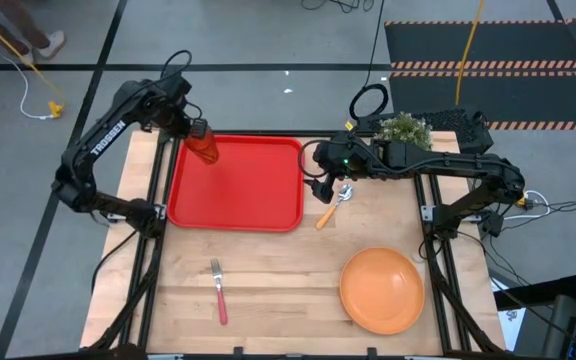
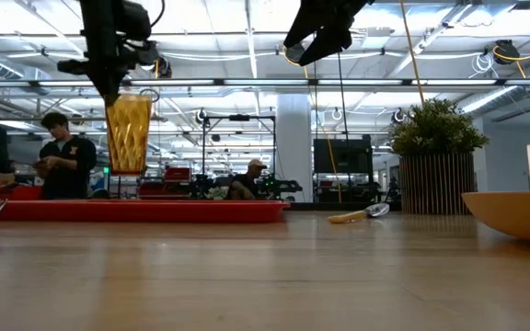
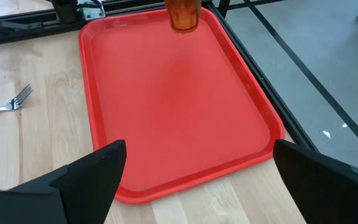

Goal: Pick and place plate/cup/fork/spoon on tray
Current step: Put the orange cup on the red tray

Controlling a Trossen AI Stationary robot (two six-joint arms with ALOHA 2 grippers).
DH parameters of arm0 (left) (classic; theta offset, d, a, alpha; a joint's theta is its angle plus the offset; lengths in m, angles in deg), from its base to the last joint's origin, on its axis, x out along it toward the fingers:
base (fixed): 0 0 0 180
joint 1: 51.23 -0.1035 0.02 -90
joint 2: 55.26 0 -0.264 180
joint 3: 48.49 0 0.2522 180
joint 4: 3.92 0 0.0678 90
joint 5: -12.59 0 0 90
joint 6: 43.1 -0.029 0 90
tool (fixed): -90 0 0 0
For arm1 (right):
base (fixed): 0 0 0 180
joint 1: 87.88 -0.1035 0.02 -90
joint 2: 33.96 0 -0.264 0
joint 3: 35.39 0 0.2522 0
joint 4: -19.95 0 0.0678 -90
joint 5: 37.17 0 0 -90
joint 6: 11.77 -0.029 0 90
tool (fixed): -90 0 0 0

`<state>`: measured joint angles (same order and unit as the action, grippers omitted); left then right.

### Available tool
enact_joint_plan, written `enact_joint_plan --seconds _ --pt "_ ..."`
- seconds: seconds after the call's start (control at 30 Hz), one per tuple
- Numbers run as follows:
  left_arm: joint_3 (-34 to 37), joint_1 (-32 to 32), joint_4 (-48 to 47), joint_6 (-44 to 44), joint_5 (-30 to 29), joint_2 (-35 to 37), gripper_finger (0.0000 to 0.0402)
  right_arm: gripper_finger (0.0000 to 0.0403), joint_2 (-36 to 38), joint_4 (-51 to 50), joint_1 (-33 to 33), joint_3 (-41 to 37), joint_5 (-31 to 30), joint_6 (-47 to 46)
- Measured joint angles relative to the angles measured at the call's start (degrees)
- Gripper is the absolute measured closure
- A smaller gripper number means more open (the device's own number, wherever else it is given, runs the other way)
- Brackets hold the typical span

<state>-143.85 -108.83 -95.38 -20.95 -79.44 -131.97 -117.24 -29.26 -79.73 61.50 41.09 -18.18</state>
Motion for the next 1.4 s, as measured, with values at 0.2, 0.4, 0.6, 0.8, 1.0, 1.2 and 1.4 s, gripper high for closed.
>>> enact_joint_plan --seconds 0.2,0.4,0.6,0.8,1.0,1.2,1.4 --pt "2.81 -3.19 5.14 -0.83 -0.37 0.07 0.0391 0.0003 0.02 -0.6 0.0 0.0 0.0 0.01" --pt "5.8 -3.67 11.35 1.36 -1.55 0.04 0.0394 0.0003 0.02 -0.84 0.0 0.0 0.02 0.0" --pt "8.29 -3.91 14.74 5.45 -2.14 -0.04 0.0396 0.0003 0.02 -0.82 0.0 0.0 0.02 -0.41" --pt "8.54 -3.94 15.09 8.45 -3.84 -0.07 0.0394 0.0003 0.02 -0.84 0.0 0.0 0.04 -2.67" --pt "8.54 -3.15 17.54 14.6 -8.22 -1.55 0.0395 0.0003 0.02 -1.03 0.0 0.0 4.33 -3.53" --pt "8.54 -2.91 15.86 18.3 -8.52 -2.45 0.0396 0.0003 0.02 -3.32 0.0 0.0 8.95 -3.43" --pt "8.54 -2.65 14.17 19.18 -7.46 -2.45 0.0393 0.0003 1.8 -11.0 0.0 0.0 9.86 -3.25"
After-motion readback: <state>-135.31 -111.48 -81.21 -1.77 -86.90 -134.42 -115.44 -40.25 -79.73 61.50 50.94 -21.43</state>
